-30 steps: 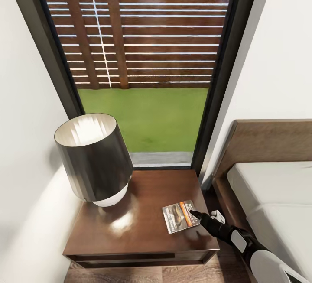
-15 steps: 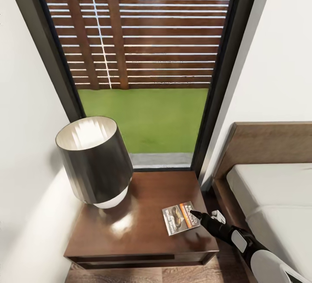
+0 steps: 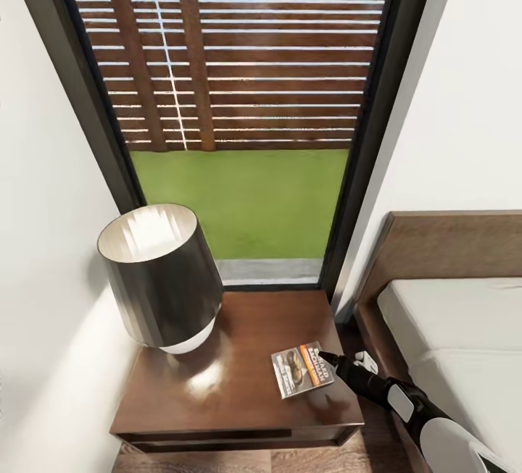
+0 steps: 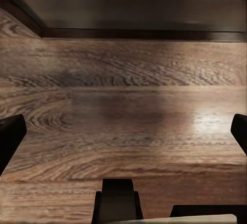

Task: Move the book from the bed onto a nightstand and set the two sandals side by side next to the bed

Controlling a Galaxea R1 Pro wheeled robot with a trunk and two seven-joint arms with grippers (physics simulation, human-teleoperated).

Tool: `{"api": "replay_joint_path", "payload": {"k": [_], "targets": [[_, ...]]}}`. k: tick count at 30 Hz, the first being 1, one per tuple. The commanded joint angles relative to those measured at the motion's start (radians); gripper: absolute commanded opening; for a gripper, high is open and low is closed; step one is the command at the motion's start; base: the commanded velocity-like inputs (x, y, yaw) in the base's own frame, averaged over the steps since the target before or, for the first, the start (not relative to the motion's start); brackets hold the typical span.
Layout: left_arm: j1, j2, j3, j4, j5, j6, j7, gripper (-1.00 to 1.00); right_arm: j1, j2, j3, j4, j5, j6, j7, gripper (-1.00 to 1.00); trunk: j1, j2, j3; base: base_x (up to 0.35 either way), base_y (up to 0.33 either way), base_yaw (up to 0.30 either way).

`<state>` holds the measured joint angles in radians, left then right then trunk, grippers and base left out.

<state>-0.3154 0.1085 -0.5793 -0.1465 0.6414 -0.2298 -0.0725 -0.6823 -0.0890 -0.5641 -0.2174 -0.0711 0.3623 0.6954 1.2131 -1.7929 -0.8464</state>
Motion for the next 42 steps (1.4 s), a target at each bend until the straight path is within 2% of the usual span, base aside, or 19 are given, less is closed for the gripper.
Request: {"api": "replay_joint_path", "payload": {"k": [1, 17, 42], "targets": [[-0.001, 0.000, -0.007, 0.001, 0.011, -0.003, -0.004, 1.00, 0.000, 0.000, -0.002, 0.000, -0.007, 0.009, 0.001, 1.00, -0.004, 0.007, 0.002, 0.000, 0.000, 0.000], [-0.001, 0.000, -0.007, 0.001, 0.010, -0.002, -0.003, 1.00, 0.001, 0.002, -0.001, -0.004, -0.008, -0.025, 0.040, 1.00, -0.065, 0.119, 0.053, 0.000, 0.000, 0.000], [-0.001, 0.000, -0.007, 0.001, 0.009, -0.002, -0.003, 1.00, 0.003, 0.003, -0.014, -0.005, -0.015, -0.057, 0.035, 1.00, -0.161, 0.294, 0.131, 0.000, 0.000, 0.000]]}}
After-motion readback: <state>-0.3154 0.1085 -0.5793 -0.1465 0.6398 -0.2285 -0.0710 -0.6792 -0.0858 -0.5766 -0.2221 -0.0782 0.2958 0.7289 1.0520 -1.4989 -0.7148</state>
